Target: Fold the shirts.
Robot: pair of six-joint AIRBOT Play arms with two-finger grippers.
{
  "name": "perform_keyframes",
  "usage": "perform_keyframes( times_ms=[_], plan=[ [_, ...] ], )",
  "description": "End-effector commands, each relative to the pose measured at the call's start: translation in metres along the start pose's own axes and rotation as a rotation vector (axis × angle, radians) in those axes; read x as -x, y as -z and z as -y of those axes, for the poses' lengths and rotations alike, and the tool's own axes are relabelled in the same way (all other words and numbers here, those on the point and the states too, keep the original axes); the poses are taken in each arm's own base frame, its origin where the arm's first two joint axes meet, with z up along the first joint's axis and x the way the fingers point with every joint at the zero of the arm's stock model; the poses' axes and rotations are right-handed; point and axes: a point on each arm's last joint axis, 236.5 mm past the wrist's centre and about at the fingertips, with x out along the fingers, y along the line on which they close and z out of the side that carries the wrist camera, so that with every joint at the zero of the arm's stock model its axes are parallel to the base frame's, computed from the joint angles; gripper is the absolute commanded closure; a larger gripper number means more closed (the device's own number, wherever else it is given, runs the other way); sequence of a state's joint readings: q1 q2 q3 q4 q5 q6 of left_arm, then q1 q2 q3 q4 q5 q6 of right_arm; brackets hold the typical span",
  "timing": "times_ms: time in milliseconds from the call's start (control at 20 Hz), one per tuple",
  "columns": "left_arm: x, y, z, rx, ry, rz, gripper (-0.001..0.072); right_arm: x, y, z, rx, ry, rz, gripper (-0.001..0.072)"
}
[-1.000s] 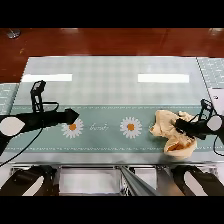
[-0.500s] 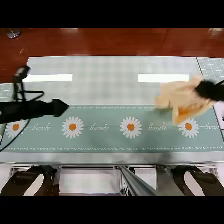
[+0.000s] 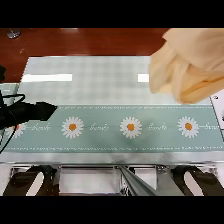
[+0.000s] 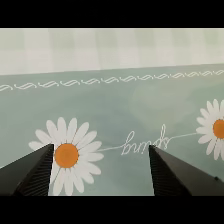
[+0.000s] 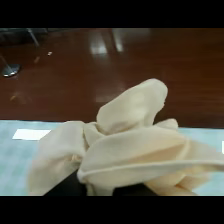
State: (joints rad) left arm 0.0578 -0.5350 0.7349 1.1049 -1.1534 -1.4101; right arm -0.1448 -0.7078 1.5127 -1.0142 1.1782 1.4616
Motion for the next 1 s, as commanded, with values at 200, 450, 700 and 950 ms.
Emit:
perform_keyframes(
  times_ms=[200,450,700,950],
  plan=[
    [-0.005,-0.018,-0.004,0.025,0.001,0.103,0.0006,-0.068,0.128,-0.092,0.078,-0.28,-0.455,0.0681],
    [-0.007,-0.009,-0.002,0.029,0.01,0.059,0.0006,-0.158,0.282,-0.168,0.063,-0.332,-0.739,0.068],
    [-0.007,-0.009,-0.003,0.029,0.006,0.062,0.0006,-0.197,0.417,-0.214,0.048,-0.338,-0.962,0.0679],
    [-0.01,-0.006,-0.005,0.046,0.001,0.042,0.0005,-0.21,0.396,-0.185,-0.135,-0.291,-1.038,0.0093]
  ],
)
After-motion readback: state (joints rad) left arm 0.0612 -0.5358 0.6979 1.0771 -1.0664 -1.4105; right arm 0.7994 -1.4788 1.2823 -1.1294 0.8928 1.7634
